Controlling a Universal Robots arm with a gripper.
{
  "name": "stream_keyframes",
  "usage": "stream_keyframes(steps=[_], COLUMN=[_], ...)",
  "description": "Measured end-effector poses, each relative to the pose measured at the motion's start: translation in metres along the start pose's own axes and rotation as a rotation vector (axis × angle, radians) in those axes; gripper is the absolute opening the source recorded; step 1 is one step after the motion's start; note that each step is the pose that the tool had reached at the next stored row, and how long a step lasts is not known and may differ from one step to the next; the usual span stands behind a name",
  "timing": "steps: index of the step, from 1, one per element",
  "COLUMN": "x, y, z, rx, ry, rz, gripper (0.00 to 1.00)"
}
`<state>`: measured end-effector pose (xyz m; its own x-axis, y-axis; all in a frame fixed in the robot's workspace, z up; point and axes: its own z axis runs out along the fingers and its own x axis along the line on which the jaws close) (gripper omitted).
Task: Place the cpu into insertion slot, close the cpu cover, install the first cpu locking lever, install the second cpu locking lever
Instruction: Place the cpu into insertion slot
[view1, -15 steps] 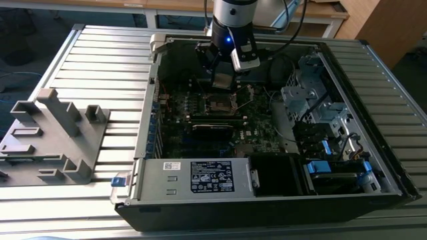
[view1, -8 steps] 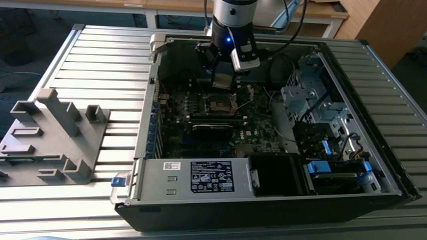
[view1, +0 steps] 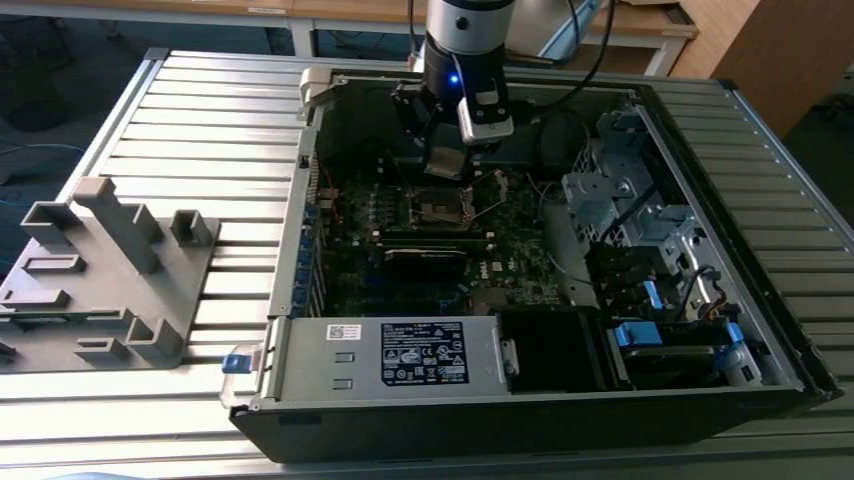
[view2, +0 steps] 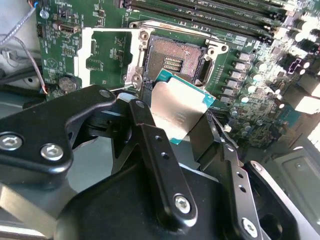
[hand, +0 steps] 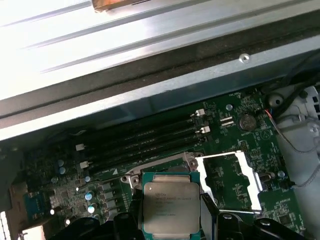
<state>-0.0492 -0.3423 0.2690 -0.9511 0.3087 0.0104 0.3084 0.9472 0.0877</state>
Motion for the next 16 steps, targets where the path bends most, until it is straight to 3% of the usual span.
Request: stream_keyframes(steps=[5,16], x=[0.0000,0.0000], y=[0.0000,-0.0002], z=[0.0004,0.0021], rx=[-0.0008,-0.0028], ry=[-0.0056,-0.0228], rz=[0.064,0.258], gripper=[0.54,0.54])
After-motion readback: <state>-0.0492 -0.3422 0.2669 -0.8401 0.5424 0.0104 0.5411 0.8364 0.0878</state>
